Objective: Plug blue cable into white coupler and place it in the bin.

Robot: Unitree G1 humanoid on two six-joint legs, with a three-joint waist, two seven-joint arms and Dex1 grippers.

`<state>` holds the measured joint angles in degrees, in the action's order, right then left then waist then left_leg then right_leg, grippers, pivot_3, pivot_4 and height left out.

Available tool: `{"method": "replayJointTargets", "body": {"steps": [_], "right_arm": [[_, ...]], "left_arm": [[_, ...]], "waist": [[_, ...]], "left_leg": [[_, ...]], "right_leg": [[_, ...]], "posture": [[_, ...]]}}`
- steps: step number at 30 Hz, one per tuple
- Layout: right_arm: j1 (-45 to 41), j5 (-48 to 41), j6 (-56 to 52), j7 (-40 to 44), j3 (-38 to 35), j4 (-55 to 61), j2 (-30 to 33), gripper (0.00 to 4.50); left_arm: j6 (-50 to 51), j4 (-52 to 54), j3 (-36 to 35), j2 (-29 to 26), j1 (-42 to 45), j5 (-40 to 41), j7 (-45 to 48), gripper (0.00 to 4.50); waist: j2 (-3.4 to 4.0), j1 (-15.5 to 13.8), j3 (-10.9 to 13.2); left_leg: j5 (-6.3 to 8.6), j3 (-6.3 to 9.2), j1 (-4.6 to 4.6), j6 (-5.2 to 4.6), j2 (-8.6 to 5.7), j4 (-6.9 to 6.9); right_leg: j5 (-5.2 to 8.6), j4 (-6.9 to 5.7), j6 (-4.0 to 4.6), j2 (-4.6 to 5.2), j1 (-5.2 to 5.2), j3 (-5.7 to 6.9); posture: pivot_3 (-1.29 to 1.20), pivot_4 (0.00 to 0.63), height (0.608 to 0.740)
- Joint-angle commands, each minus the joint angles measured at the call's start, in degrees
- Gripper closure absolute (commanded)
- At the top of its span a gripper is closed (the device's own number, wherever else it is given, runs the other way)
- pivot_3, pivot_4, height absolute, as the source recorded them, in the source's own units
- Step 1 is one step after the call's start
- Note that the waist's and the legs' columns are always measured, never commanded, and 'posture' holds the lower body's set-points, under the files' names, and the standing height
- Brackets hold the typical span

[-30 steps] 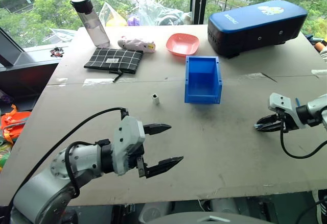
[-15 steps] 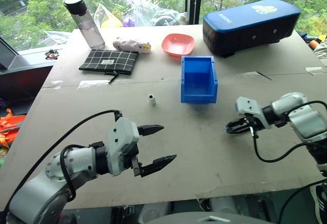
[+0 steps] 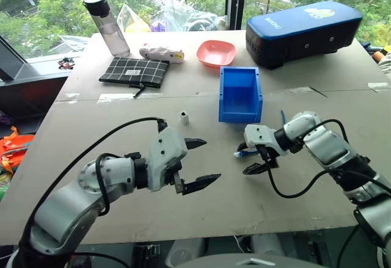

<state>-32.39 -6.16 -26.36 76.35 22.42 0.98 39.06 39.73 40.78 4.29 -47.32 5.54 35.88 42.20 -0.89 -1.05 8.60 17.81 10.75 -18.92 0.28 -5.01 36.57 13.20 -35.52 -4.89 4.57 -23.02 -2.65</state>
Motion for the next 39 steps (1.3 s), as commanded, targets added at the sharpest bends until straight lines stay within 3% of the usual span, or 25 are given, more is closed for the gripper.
{"method": "replayJointTargets", "body": {"steps": [1, 7, 11, 15, 22, 24, 25, 27, 33, 36, 39], "right_arm": [[6.27, -8.44, -2.05, -1.31, -12.4, 7.63, 3.11, 0.02], [28.95, -18.71, 1.46, -5.96, -31.85, 23.0, 3.24, 0.02], [43.74, -20.78, 2.8, -10.71, -39.6, 31.77, 1.05, 0.02], [52.07, -21.83, 1.85, -15.81, -43.05, 37.75, -0.67, 0.02], [59.85, -22.24, 0.81, -22.43, -43.37, 43.56, -2.03, 0.0], [61.22, -22.4, 0.62, -24.07, -43.14, 44.65, -2.51, 0.0], [61.61, -22.46, 0.6, -24.57, -43.07, 44.96, -2.61, 0.0], [62.5, -22.48, 0.56, -26.27, -42.17, 45.73, -3.59, 0.0], [63.64, -21.56, 1.18, -29.86, -38.44, 46.6, -5.14, 0.0], [63.8, -21.73, 1.64, -30.77, -37.42, 46.6, -5.43, 0.0], [64.16, -22.61, 2.14, -30.8, -37.2, 46.84, -5.53, 0.0]], "left_arm": [[-0.79, -4.62, 5.59, 2.43, 4.1, -4.23, 0.52, 0.0], [-4.73, -14.77, 13.61, 8.67, 10.13, -10.64, 2.81, 0.0], [-10.51, -25.18, 18.2, 13.78, 13.49, -15.63, 5.55, 0.0], [-15.3, -34.69, 21.49, 18.48, 16.65, -20.14, 7.59, 0.0], [-21.43, -46.17, 25.3, 25.49, 20.55, -26.52, 10.55, 2.88], [-22.75, -47.19, 25.35, 26.13, 20.48, -27.36, 11.74, 3.45], [-23.11, -47.44, 25.2, 26.33, 20.4, -27.58, 12.04, 4.07], [-24.47, -48.29, 24.3, 26.78, 20.47, -27.42, 12.99, 4.46], [-27.79, -46.62, 19.55, 26.35, 19.61, -24.12, 17.8, 4.46], [-28.75, -45.46, 19.51, 24.2, 19.94, -26.09, 19.11, 3.64], [-28.83, -45.49, 18.25, 24.96, 21.87, -28.35, 15.28, 2.3]], "waist": [[-0.01, -0.01, -0.01], [-0.08, -0.04, -0.08], [-0.05, 0.22, -0.11], [-0.02, 0.17, -0.16], [0.05, -1.68, -0.24], [0.04, -1.99, -0.26], [0.07, -2.04, -0.28], [0.07, -2.07, -0.3], [0.08, -1.86, -0.3], [0.09, -1.32, -0.29], [0.1, -1.16, -0.29]], "left_leg": [[0.0, -0.01, -0.03, 0.0, 0.0, -0.01], [0.0, 0.1, -0.12, 0.0, 0.07, -0.09], [0.01, 0.01, -0.09, -0.01, 0.07, 0.03], [0.01, -0.06, -0.08, -0.02, 0.04, 0.18], [0.03, 0.04, -0.08, -0.07, -0.07, 0.59], [0.07, 0.13, -0.08, -0.12, -0.21, 0.66], [0.08, 0.14, -0.07, -0.15, -0.25, 0.66], [0.1, 0.32, -0.07, -0.18, -0.29, 0.66], [0.1, 0.51, -0.08, -0.19, -0.33, 0.64], [0.1, 0.54, -0.08, -0.19, -0.33, 0.64], [0.11, 0.54, -0.06, -0.19, -0.31, 0.63]], "right_leg": [[0.0, 0.02, 0.0, 0.0, -0.04, -0.03], [0.0, 0.05, -0.01, -0.02, -0.12, 0.06], [-0.01, -0.07, -0.03, -0.03, -0.12, -0.09], [-0.01, -0.14, -0.07, -0.04, -0.06, -0.06], [-0.02, -0.16, -0.13, 0.01, 0.21, 0.04], [-0.01, -0.15, -0.14, 0.1, 0.28, 0.09], [0.0, -0.15, -0.16, 0.13, 0.29, 0.09], [0.04, -0.15, -0.24, 0.19, 0.29, 0.09], [0.1, -0.15, -0.32, 0.24, 0.28, 0.14], [0.1, -0.18, -0.32, 0.22, 0.28, 0.15], [0.1, -0.22, -0.32, 0.19, 0.28, 0.16]], "posture": [[0.0, 0.15, 0.74], [0.0, 0.15, 0.74], [0.0, 0.15, 0.74], [0.0, 0.15, 0.74], [0.0, 0.15, 0.74], [0.0, 0.15, 0.74], [0.0, 0.15, 0.74], [0.0, 0.15, 0.74], [0.0, 0.15, 0.74], [0.0, 0.15, 0.74], [0.0, 0.15, 0.74]]}}
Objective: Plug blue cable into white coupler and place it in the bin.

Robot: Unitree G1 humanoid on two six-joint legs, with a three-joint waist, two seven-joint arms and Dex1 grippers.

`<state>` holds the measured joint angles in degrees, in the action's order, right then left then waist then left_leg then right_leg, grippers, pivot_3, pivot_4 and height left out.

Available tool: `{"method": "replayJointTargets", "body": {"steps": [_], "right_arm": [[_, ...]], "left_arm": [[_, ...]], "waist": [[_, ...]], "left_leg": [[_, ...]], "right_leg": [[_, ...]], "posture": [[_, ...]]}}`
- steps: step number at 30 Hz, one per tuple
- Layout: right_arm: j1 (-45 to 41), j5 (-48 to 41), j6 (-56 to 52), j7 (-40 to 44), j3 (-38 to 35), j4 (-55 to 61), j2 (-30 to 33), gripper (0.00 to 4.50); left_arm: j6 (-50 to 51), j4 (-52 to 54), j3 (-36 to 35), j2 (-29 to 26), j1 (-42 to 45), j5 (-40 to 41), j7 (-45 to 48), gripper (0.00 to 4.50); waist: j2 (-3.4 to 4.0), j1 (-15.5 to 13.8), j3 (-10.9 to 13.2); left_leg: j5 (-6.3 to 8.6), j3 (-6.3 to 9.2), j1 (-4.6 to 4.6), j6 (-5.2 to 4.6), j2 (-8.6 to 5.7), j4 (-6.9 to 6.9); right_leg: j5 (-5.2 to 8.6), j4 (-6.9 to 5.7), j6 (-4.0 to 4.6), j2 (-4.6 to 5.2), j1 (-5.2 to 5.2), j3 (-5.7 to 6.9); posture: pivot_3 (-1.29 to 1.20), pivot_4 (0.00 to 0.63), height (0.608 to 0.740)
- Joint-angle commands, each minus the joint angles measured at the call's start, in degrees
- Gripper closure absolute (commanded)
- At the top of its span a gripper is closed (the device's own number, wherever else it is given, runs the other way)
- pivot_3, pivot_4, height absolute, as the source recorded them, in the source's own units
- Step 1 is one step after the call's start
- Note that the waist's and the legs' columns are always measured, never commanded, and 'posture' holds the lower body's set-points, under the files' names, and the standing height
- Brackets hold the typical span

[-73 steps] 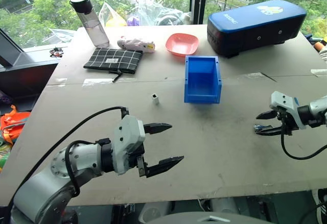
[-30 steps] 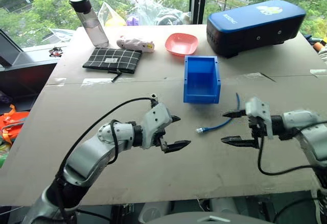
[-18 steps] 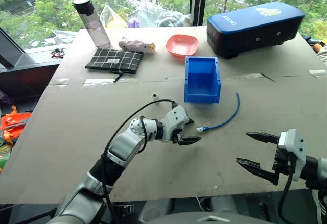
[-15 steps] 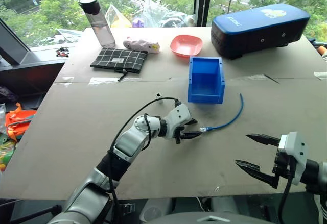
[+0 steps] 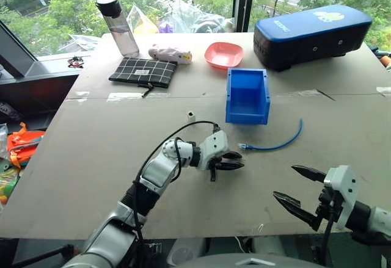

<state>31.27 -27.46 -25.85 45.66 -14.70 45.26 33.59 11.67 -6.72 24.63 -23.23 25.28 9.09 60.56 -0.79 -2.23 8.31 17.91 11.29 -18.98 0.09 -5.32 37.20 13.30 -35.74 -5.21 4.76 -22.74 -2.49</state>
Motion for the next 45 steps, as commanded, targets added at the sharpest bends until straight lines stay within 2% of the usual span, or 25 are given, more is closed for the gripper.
{"method": "replayJointTargets", "body": {"steps": [1, 3, 14, 20, 21, 22, 24, 26, 29, 31, 35, 39, 42, 45], "right_arm": [[0.82, -1.67, 2.01, 0.32, -0.27, 2.81, 0.06, 0.0], [1.28, -1.86, 2.93, 0.74, -0.46, 3.1, 0.18, 0.0], [1.31, -1.3, 4.62, -0.31, -0.4, 3.06, 1.29, 0.0], [2.36, -0.94, 4.94, -1.42, -0.48, 3.89, 1.02, 0.0], [2.65, -0.95, 5.06, -1.5, -0.56, 3.98, 1.03, 0.0], [2.98, -0.9, 5.23, -1.63, -0.63, 4.03, 0.97, 0.0], [3.57, -0.71, 5.59, -1.78, -0.63, 4.12, 0.82, 0.0], [4.22, 0.04, 6.05, -2.23, 0.09, 4.24, 0.38, 0.0], [4.64, 0.88, 5.93, -3.6, 2.0, 4.23, -0.39, 0.0], [3.73, -0.36, 3.87, -5.49, 3.24, 3.96, -1.37, 0.0], [-0.07, -10.72, -1.03, -12.02, 4.25, 2.7, -8.17, 0.0], [-3.26, -20.0, -3.3, -17.46, 4.82, 2.25, -14.45, 0.0], [-5.82, -24.11, -4.13, -20.67, 6.07, 2.86, -16.65, 0.0], [-8.39, -31.14, -4.59, -23.21, 6.26, 3.86, -17.42, 0.0]], "left_arm": [[-1.32, 2.29, -2.05, 0.94, 2.85, -2.01, -3.23, 1.73], [-1.82, 2.4, -2.1, 1.24, 3.75, -2.42, -3.43, 0.88], [-9.21, -13.52, -1.44, 6.22, 13.11, -8.55, -4.87, 0.88], [-14.69, -27.02, -0.43, 7.02, 18.66, -9.73, 3.11, 0.88], [-15.36, -28.52, -0.61, 7.15, 19.31, -9.81, 3.79, 1.39], [-16.59, -30.02, -0.55, 7.19, 19.87, -10.04, 4.81, 1.63], [-18.5, -32.59, -0.53, 7.53, 20.74, -10.22, 6.49, 2.73], [-20.3, -34.86, -0.52, 8.22, 21.49, -9.7, 8.97, 2.98], [-20.11, -35.33, -1.58, 8.96, 21.8, -7.72, 13.0, 4.3], [-15.74, -32.06, -3.26, 8.94, 20.89, -4.72, 16.17, 4.48], [9.56, -17.56, -8.18, 8.02, 18.48, 8.53, 20.8, 4.48], [31.6, -4.36, -12.18, 6.21, 16.58, 20.4, 19.4, 4.48], [42.49, 1.4, -15.36, 6.33, 15.75, 27.24, 15.9, 4.48], [47.6, 5.29, -16.79, 6.41, 14.53, 31.03, 13.17, 4.48]], "waist": [[-0.01, -0.1, 0.01], [-0.01, -0.08, 0.01], [-0.03, -0.02, 0.02], [-0.04, 0.06, 0.03], [-0.05, 0.07, 0.03], [-0.05, 0.08, 0.03], [-0.05, 0.11, 0.03], [-0.05, 0.13, 0.03], [-0.05, 0.19, 0.02], [-0.05, 0.36, 0.02], [-0.1, 1.09, 0.07], [-0.05, 1.58, 0.06], [0.02, 1.58, 0.02], [0.03, 1.5, 0.02]], "left_leg": [[0.0, 0.0, 0.0, 0.0, 0.0, 0.0], [0.0, 0.01, -0.01, 0.0, -0.02, 0.02], [0.0, -0.01, 0.0, 0.0, -0.04, 0.02], [0.0, -0.02, 0.0, 0.0, -0.21, 0.04], [-0.01, -0.02, -0.01, 0.0, -0.25, 0.04], [-0.01, -0.01, -0.01, 0.0, -0.25, 0.04], [-0.01, -0.01, -0.01, 0.0, -0.26, 0.05], [-0.01, 0.02, 0.0, 0.0, -0.25, 0.06], [-0.01, 0.0, 0.0, 0.0, -0.27, 0.08], [-0.01, 0.01, 0.0, 0.0, -0.27, 0.08], [-0.01, 0.17, -0.01, -0.01, -0.25, 0.07], [0.0, 0.27, -0.02, -0.03, -0.05, 0.08], [0.0, 0.27, 0.01, -0.02, -0.03, 0.06], [-0.01, 0.26, 0.02, -0.01, -0.04, 0.05]], "right_leg": [[0.0, 0.0, 0.0, 0.0, 0.0, 0.0], [0.0, 0.0, 0.0, 0.02, 0.01, 0.02], [0.0, 0.0, -0.01, 0.0, 0.01, 0.03], [0.0, -0.01, -0.01, 0.01, 0.02, 0.06], [0.0, -0.02, -0.01, 0.0, 0.01, 0.08], [0.0, -0.02, -0.01, 0.0, 0.01, 0.1], [0.0, -0.02, -0.01, 0.01, 0.02, 0.09], [0.0, -0.03, -0.02, 0.01, 0.03, 0.08], [0.0, -0.05, -0.02, 0.0, 0.03, 0.09], [0.01, -0.04, -0.02, 0.0, 0.03, 0.09], [0.01, -0.08, -0.03, 0.02, 0.01, 0.09], [0.01, -0.13, -0.02, 0.01, 0.0, 0.12], [0.01, -0.13, -0.01, 0.0, -0.01, 0.11], [0.01, -0.13, -0.01, 0.0, -0.02, 0.1]], "posture": [[0.0, 0.15, 0.74], [0.0, 0.15, 0.74], [0.0, 0.15, 0.74], [0.0, 0.15, 0.74], [0.0, 0.15, 0.74], [0.0, 0.15, 0.74], [0.0, 0.15, 0.74], [0.0, 0.15, 0.74], [0.0, 0.15, 0.74], [0.0, 0.15, 0.74], [0.0, 0.15, 0.74], [0.0, 0.15, 0.74], [0.0, 0.15, 0.74], [0.0, 0.15, 0.74]]}}
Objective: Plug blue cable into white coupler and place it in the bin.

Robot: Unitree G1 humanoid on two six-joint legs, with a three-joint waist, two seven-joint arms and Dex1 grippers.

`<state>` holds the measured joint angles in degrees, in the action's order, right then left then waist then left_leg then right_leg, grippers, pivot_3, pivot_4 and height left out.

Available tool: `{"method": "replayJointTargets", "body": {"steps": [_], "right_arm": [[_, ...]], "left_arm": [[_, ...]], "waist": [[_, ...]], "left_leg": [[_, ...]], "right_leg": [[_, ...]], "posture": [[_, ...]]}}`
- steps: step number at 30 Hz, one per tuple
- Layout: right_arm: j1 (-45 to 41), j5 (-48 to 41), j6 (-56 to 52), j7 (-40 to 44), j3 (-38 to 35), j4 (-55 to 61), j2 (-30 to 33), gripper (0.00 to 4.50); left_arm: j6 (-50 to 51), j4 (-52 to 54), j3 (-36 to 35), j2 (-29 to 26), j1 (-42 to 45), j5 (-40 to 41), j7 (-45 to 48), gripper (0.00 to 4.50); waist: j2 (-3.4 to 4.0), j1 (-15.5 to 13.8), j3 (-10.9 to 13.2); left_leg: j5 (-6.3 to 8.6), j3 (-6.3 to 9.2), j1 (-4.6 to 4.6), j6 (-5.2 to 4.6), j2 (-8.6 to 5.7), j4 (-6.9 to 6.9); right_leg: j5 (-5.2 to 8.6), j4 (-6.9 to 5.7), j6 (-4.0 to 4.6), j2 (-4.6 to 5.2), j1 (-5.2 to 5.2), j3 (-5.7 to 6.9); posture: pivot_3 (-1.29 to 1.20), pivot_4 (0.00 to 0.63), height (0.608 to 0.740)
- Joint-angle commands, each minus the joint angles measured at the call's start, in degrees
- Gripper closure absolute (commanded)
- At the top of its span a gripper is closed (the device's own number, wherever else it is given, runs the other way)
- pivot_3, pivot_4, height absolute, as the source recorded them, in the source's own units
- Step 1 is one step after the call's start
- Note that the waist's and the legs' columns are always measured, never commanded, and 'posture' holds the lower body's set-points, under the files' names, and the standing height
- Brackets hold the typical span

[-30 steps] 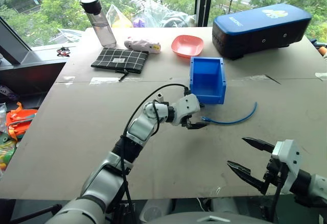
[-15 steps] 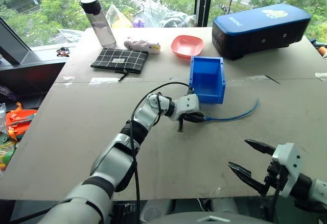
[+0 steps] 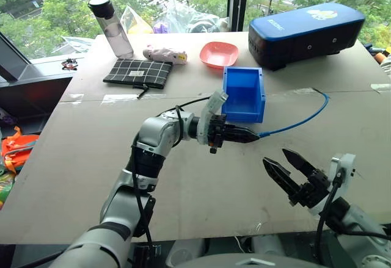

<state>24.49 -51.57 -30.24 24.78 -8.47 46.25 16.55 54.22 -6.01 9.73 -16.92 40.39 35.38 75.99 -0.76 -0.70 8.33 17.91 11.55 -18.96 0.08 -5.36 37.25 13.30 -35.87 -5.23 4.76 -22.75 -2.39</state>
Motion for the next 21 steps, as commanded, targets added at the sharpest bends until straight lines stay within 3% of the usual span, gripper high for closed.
{"method": "replayJointTargets", "body": {"steps": [1, 3, 5, 11, 17, 18, 21], "right_arm": [[-2.46, -9.75, -0.24, -3.27, -0.18, 3.1, -0.34, 0.25], [-3.58, -14.43, -0.37, -4.73, -0.43, 3.72, 0.53, 0.88], [-4.21, -17.0, -0.54, -6.0, -0.19, 4.49, 1.79, 1.83], [-6.94, -20.46, -0.29, -9.21, 2.55, 4.41, 3.42, 1.83], [-9.47, -22.79, 1.28, -11.21, 3.3, 3.42, 2.96, 4.29], [-9.75, -23.14, 1.36, -11.34, 3.31, 3.46, 3.17, 4.5], [-10.26, -23.96, 1.41, -11.63, 3.52, 3.56, 3.77, 4.5]], "left_arm": [[5.94, 5.48, -2.09, 0.06, -0.97, 5.57, -2.93, 4.5], [7.02, 6.79, -2.53, 0.05, -1.72, 7.09, -4.13, 4.5], [8.11, 7.35, -3.33, 0.24, -2.17, 8.7, -5.53, 4.5], [9.75, 8.98, -4.46, 0.62, -2.78, 12.21, -8.22, 4.5], [9.63, 10.47, -3.82, 0.2, -3.54, 13.89, -9.21, 4.5], [9.29, 10.54, -3.67, 0.14, -3.68, 13.84, -9.29, 4.5], [8.43, 10.58, -3.42, 0.07, -3.8, 13.78, -9.66, 4.5]], "waist": [[0.0, -0.07, 0.0], [0.0, -0.07, 0.0], [0.0, -0.07, 0.0], [0.0, -0.04, 0.0], [0.0, -0.01, 0.0], [0.0, -0.03, 0.0], [0.0, -0.1, 0.0]], "left_leg": [[0.0, 0.0, 0.0, 0.0, 0.0, 0.0], [0.0, -0.01, 0.0, 0.0, -0.01, 0.0], [0.0, -0.03, 0.0, 0.01, -0.01, 0.0], [0.0, -0.06, 0.01, 0.01, -0.02, -0.01], [0.0, -0.09, 0.01, 0.01, -0.02, -0.01], [0.0, -0.09, 0.01, 0.01, -0.01, -0.02], [0.0, -0.09, 0.0, 0.01, -0.02, -0.01]], "right_leg": [[0.0, 0.0, 0.0, 0.0, 0.0, 0.0], [0.0, 0.0, 0.0, 0.01, 0.0, -0.01], [0.0, 0.0, 0.0, 0.01, 0.0, -0.03], [0.0, 0.0, 0.0, 0.0, -0.01, -0.03], [0.0, 0.01, 0.0, -0.01, -0.02, -0.07], [0.0, 0.01, 0.0, -0.01, -0.02, -0.06], [0.0, 0.01, 0.0, -0.01, -0.02, -0.06]], "posture": [[0.0, 0.15, 0.74], [0.0, 0.15, 0.74], [0.0, 0.15, 0.74], [0.0, 0.15, 0.74], [0.0, 0.15, 0.74], [0.0, 0.15, 0.74], [0.0, 0.15, 0.74]]}}
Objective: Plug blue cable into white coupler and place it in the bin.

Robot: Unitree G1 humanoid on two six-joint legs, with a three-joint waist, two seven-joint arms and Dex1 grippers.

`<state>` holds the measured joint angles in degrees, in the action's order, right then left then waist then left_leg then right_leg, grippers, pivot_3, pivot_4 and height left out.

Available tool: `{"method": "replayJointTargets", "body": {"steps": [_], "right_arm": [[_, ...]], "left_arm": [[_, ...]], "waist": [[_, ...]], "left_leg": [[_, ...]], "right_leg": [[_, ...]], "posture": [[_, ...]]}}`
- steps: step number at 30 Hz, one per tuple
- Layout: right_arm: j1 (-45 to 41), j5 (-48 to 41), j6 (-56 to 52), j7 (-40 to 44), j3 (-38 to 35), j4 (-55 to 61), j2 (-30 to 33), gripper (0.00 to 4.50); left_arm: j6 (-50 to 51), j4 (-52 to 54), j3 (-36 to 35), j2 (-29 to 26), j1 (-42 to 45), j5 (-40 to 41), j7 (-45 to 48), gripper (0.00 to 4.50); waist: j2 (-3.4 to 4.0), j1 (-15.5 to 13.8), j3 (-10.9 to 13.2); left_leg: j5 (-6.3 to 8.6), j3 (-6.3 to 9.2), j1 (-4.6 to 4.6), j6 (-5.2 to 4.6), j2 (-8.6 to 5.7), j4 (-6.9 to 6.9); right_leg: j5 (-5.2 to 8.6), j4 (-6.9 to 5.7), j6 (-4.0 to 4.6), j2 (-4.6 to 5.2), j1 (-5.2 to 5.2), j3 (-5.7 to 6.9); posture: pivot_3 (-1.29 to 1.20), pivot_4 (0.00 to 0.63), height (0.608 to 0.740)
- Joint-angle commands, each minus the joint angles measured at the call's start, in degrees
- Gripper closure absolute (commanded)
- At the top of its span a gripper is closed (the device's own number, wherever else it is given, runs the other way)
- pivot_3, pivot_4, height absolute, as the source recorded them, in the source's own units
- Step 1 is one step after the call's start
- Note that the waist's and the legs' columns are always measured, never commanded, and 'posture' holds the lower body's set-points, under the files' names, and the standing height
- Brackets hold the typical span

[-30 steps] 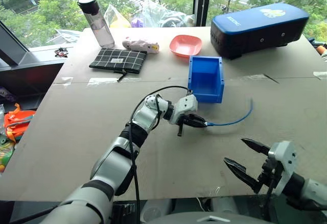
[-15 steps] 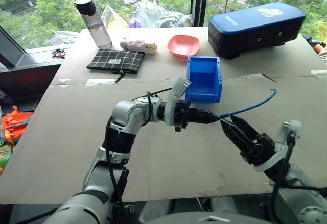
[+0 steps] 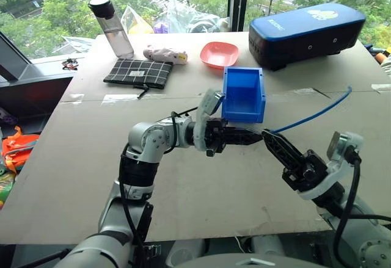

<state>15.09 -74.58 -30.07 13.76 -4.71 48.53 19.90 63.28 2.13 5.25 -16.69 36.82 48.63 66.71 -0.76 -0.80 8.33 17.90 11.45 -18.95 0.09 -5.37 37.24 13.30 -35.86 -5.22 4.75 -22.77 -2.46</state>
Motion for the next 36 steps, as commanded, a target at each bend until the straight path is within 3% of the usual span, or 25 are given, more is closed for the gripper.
{"method": "replayJointTargets", "body": {"steps": [1, 5, 6, 9, 14, 15, 19, 22, 29, 36], "right_arm": [[-0.96, -1.18, 1.28, -0.61, -0.14, 1.27, 0.59, 4.5], [-1.45, -1.82, 1.62, -0.69, 0.41, 1.09, 0.71, 4.5], [-1.55, -1.83, 1.66, -0.62, 0.53, 0.97, 0.69, 4.5], [-1.39, -1.42, 1.78, 0.02, 0.89, 0.7, 0.74, 4.5], [-0.94, -0.9, 2.58, 2.03, 0.17, -0.84, 1.13, 4.5], [-0.85, -0.85, 2.73, 2.39, 0.04, -1.11, 1.29, 4.5], [-1.35, -0.35, 2.92, 3.68, -0.05, -2.9, 1.46, 4.5], [-2.27, -0.14, 2.46, 4.08, 0.64, -3.9, 1.42, 4.5], [-2.22, 0.79, 2.38, 4.19, 0.76, -3.66, 1.95, 4.5], [0.45, 3.4, 3.67, 2.77, 1.94, -1.11, 0.38, 4.5]], "left_arm": [[-0.96, 2.58, 1.22, -0.26, -0.35, 0.43, -0.38, 4.5], [-2.41, 3.12, 1.56, -0.99, -1.0, -0.31, -0.66, 4.5], [-2.66, 3.51, 1.32, -1.49, -1.27, -0.3, -0.7, 3.74], [-4.65, 5.57, -0.66, -3.2, -2.94, -1.08, -3.17, 2.59], [-15.22, 13.02, -4.41, -9.31, -12.46, -9.15, -10.17, 0.21], [-19.03, 13.69, -4.44, -10.28, -14.36, -12.18, -11.51, 0.03], [-33.97, 9.64, -5.92, -13.51, -19.66, -24.39, -17.91, 0.03], [-38.89, 2.69, -6.74, -14.56, -18.42, -28.21, -19.98, 0.03], [-47.99, -14.24, -6.14, -17.71, -11.12, -33.66, -17.72, 0.03], [-56.17, -28.87, -3.12, -16.37, -4.38, -37.86, -13.39, 0.03]], "waist": [[0.0, 0.01, 0.0], [0.0, 0.06, 0.0], [0.0, 0.06, 0.0], [0.01, 0.1, 0.0], [0.06, 0.29, -0.03], [0.05, 0.15, -0.03], [0.05, -0.19, -0.04], [0.05, -0.49, -0.04], [0.04, 0.02, -0.05], [0.02, -0.01, -0.06]], "left_leg": [[0.0, -0.01, 0.0, 0.0, -0.01, 0.0], [0.0, -0.01, 0.0, 0.0, 0.0, -0.01], [0.0, -0.01, 0.0, 0.0, 0.0, -0.01], [0.0, -0.01, 0.01, 0.0, 0.01, -0.02], [0.0, -0.07, 0.05, 0.01, 0.08, -0.14], [0.0, -0.08, 0.06, 0.01, 0.08, -0.16], [0.0, -0.14, 0.04, 0.01, 0.07, -0.16], [0.0, -0.14, 0.02, 0.01, 0.05, -0.15], [0.01, -0.1, 0.02, 0.0, 0.03, -0.17], [0.01, -0.07, 0.0, 0.0, 0.01, -0.16]], "right_leg": [[0.0, 0.0, 0.0, 0.0, 0.0, 0.0], [0.0, 0.0, 0.0, -0.01, -0.01, -0.01], [0.0, 0.0, 0.0, -0.02, -0.01, -0.01], [0.0, 0.0, 0.0, -0.02, -0.01, -0.02], [0.0, 0.02, 0.01, -0.07, -0.09, -0.15], [0.0, 0.02, 0.01, -0.09, -0.11, -0.18], [0.0, 0.02, 0.02, -0.07, -0.2, -0.21], [-0.01, 0.03, 0.02, -0.05, -0.2, -0.18], [-0.01, 0.02, 0.02, -0.05, -0.23, -0.15], [-0.01, 0.02, 0.01, -0.05, -0.23, -0.12]], "posture": [[0.0, 0.15, 0.74], [0.0, 0.15, 0.74], [0.0, 0.15, 0.74], [0.0, 0.15, 0.74], [0.0, 0.15, 0.74], [0.0, 0.15, 0.74], [0.0, 0.15, 0.74], [0.0, 0.15, 0.74], [0.0, 0.15, 0.74], [0.0, 0.15, 0.74]]}}
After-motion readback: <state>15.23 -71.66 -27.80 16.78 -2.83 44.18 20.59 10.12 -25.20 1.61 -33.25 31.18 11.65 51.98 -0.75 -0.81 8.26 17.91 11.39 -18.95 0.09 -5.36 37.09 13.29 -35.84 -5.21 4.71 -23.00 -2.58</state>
